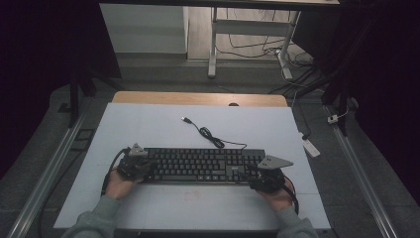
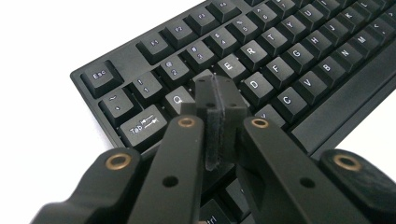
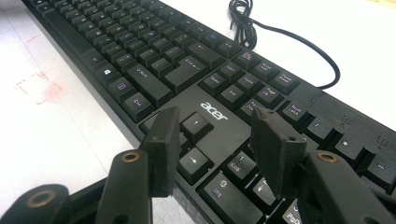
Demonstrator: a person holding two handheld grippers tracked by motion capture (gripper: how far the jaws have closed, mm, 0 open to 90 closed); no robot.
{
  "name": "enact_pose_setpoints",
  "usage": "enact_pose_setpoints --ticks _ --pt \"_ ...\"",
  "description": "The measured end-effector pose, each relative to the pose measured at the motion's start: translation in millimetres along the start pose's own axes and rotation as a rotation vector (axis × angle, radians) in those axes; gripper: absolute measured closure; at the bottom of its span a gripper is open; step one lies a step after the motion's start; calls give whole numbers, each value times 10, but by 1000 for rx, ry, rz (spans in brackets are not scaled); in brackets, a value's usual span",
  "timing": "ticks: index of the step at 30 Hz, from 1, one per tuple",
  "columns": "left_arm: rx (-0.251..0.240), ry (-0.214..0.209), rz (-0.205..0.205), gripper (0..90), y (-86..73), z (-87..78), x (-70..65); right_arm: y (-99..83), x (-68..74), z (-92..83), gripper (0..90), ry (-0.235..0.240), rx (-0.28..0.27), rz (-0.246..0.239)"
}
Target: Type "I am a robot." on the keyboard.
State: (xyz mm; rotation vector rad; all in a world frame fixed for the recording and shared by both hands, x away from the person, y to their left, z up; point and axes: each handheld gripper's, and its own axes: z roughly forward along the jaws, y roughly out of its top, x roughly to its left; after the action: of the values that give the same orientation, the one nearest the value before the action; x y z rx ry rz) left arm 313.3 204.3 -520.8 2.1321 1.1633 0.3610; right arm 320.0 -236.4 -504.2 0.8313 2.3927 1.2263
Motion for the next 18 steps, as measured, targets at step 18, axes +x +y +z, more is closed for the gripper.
enact_pose_setpoints --ticks 18 --pt "-25 -1 4 890 -5 -6 -14 1 2 1 526 2 -2 0"
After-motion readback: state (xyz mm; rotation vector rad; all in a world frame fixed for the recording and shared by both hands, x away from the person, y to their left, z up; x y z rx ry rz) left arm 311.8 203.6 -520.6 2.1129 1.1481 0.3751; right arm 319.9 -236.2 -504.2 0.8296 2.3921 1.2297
